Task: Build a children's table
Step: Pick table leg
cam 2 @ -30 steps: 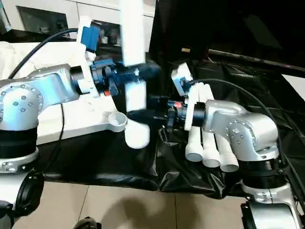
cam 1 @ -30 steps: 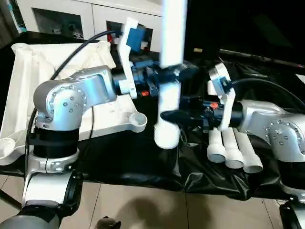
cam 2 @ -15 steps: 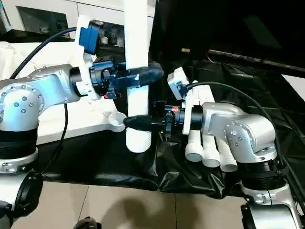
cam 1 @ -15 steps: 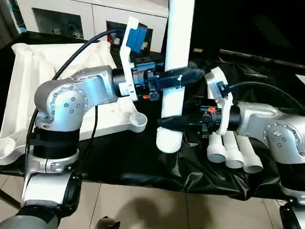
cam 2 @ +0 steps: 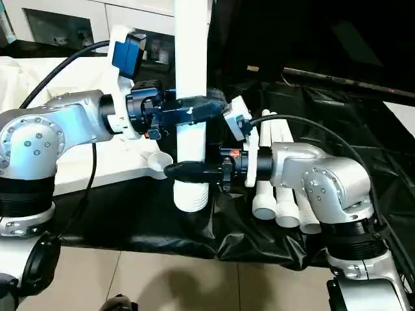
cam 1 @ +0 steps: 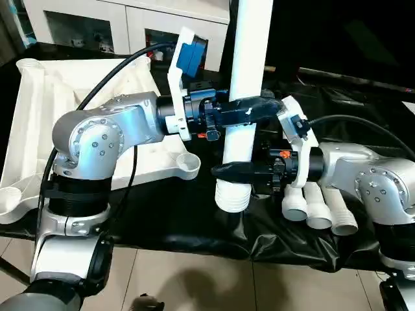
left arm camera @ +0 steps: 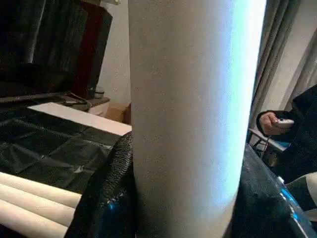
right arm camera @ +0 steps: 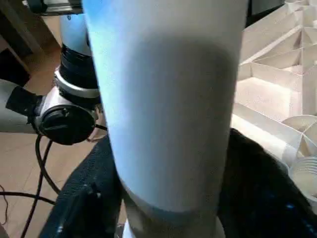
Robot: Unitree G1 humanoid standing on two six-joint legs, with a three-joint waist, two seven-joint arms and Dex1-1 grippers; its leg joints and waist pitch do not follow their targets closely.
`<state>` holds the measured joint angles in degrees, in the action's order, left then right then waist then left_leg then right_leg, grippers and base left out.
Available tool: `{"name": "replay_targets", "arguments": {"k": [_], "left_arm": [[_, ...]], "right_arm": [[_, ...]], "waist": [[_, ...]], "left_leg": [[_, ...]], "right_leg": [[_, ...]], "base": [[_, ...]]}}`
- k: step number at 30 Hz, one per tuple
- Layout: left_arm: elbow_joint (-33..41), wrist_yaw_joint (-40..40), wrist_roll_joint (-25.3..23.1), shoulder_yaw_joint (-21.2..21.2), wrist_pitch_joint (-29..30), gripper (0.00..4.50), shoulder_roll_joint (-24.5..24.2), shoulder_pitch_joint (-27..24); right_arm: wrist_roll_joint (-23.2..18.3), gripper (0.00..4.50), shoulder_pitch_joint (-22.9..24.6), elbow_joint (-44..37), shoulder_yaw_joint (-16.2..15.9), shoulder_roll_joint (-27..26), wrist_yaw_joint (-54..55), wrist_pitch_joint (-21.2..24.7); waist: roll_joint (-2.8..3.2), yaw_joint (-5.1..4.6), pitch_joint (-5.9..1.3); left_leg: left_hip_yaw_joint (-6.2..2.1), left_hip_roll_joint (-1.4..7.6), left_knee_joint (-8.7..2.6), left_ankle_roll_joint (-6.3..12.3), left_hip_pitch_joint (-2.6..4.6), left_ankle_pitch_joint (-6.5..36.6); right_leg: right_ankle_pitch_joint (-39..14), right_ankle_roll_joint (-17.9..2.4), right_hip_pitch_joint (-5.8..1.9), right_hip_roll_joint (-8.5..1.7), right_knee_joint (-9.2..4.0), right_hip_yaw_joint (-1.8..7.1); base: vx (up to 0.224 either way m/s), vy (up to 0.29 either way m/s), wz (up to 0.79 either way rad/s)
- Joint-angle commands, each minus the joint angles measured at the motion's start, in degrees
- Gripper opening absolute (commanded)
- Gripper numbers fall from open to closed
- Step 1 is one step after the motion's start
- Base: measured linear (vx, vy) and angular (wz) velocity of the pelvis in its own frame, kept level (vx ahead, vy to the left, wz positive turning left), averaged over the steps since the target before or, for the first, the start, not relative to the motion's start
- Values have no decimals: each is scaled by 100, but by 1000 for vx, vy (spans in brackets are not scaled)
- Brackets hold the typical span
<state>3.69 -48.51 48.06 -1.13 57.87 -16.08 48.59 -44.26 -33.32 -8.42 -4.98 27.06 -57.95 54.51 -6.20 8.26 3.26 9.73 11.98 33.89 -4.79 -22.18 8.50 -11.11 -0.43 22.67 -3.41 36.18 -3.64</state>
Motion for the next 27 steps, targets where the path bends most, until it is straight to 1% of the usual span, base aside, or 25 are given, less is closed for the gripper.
{"name": "replay_targets", "arguments": {"k": [1, 2, 4, 7, 8, 10, 12, 14, 15, 16, 17, 18, 19, 20, 21, 22, 23, 24, 26, 27], "left_arm": [[129, -93, 97, 114, -34, 186, 54, 27], [131, -92, 103, 110, -27, 186, 57, 23], [139, -97, 100, 112, -26, 186, 55, 15], [96, 23, 29, 112, -21, 186, 68, 11], [77, 47, 37, 100, -3, 221, 79, 14], [-17, 184, 102, -11, 66, 256, 153, 37], [-10, 178, 158, -88, 31, 259, 169, 35], [1, 185, 205, -166, -21, 266, 196, 36], [18, 174, 203, -211, -129, 282, 221, 28], [-10, 294, 214, -335, -269, 293, 325, 36], [-13, 307, 216, -349, -285, 299, 337, 37], [-43, 434, 341, -550, -414, 299, 492, 44], [-69, 564, 461, -748, -560, 299, 657, 52], [-71, 688, 559, -932, -775, 299, 846, 56], [-72, 790, 599, -1041, -950, 299, 983, 61], [-76, 808, 621, -1064, -969, 299, 1007, 65], [-93, 908, 746, -1196, -1082, 299, 1145, 85], [-237, 1231, 1039, -1477, -1132, 299, 1356, 179], [-338, 1361, 1143, -1624, -1223, 299, 1443, 232], [-385, 1398, 1128, -1678, -1283, 299, 1443, 248]], "right_arm": [[25, 237, 54, -22, -17, 86, -4, 63], [15, 217, 52, -21, -27, 95, -15, 64], [1, 212, 48, -16, -32, 100, -22, 69], [-5, 197, 54, -10, -28, 98, -17, 61], [-6, 196, 55, -8, -25, 96, -16, 60], [-7, 195, 73, 1, 11, 50, 36, 37], [-32, 194, 96, 4, 69, -14, 99, -2], [-50, 194, 112, 18, 135, -77, 170, -44], [-66, 193, 127, 32, 194, -135, 242, -74], [-76, 193, 131, 82, 297, -232, 367, -143], [-77, 193, 131, 87, 308, -243, 380, -151], [-112, 193, 125, 152, 453, -383, 532, -251], [-144, 193, 113, 211, 587, -514, 673, -346], [-172, 193, 92, 252, 690, -615, 805, -403], [-175, 193, 84, 271, 734, -660, 871, -437], [-171, 193, 83, 272, 741, -668, 887, -447], [-145, 193, 78, 281, 785, -716, 983, -502], [-133, 193, 77, 261, 873, -816, 1132, -604], [-105, 193, 89, 244, 978, -931, 1276, -774], [-7, 193, 103, 240, 1044, -1008, 1412, -986]], "waist": [[23, 4, -397], [3, 4, -398], [13, 4, -399], [9, 2, -399], [7, 1, -400], [5, 4, -401], [4, 6, -402], [36, 9, -408], [29, 5, -410], [36, 8, -408], [57, 6, -409], [63, 3, -413], [45, 4, -412], [101, 16, -412], [98, 13, -414], [78, 24, -418], [79, 20, -414], [124, 29, -416], [106, 20, -419], [103, 16, -421]], "left_leg": [[6, 116, -339, -331, 122, 844], [6, 116, -337, -327, 122, 828], [4, 117, -339, -334, 120, 806], [5, 116, -339, -342, 123, 813], [5, 117, -338, -347, 124, 828], [5, 117, -336, -355, 124, 842], [5, 115, -334, -353, 123, 839], [-1, 111, -335, -362, 120, 831], [1, 112, -335, -361, 120, 833], [-4, 115, -339, -366, 123, 853], [-3, 116, -339, -389, 122, 892], [-8, 115, -336, -402, 116, 893], [-1, 109, -333, -397, 114, 934], [-9, 115, -338, -412, 131, 1004], [-9, 114, -335, -419, 128, 1031], [-13, 113, -340, -412, 129, 1035], [-16, 114, -343, -416, 126, 1033], [-18, 110, -338, -437, 122, 1054], [-13, 92, -333, -455, 122, 1104], [-19, 93, -340, -453, 126, 1123]], "right_leg": [[-1084, -621, -277, -416, -421, 244], [-1083, -620, -277, -415, -415, 243], [-1043, -626, -277, -414, -413, 243], [-1004, -638, -274, -410, -409, 241], [-1017, -644, -276, -413, -410, 241], [-1029, -647, -278, -417, -410, 241], [-1034, -649, -277, -418, -414, 241], [-923, -680, -279, -413, -405, 239], [-893, -688, -279, -411, -402, 239], [-896, -697, -279, -416, -409, 236], [-857, -724, -276, -416, -411, 239], [-814, -761, -286, -423, -400, 237], [-808, -793, -282, -423, -408, 236], [-834, -805, -273, -421, -414, 235], [-819, -809, -278, -422, -419, 235], [-791, -794, -291, -412, -420, 232], [-767, -786, -298, -412, -417, 233], [-738, -802, -297, -417, -405, 233], [-755, -820, -293, -407, -423, 227], [-803, -792, -297, -399, -427, 221]], "base": [[0, 0, 0], [0, 0, 0], [0, 0, 0], [0, 0, 0], [0, 0, 0], [0, 0, 0], [0, 0, 0], [0, 0, 0], [0, 0, 0], [0, 0, 0], [0, 0, 0], [0, 0, 0], [0, 0, 0], [0, 0, 0], [0, 0, 0], [0, 0, 0], [0, 0, 0], [0, 0, 0], [0, 0, 0], [0, 0, 0]]}}
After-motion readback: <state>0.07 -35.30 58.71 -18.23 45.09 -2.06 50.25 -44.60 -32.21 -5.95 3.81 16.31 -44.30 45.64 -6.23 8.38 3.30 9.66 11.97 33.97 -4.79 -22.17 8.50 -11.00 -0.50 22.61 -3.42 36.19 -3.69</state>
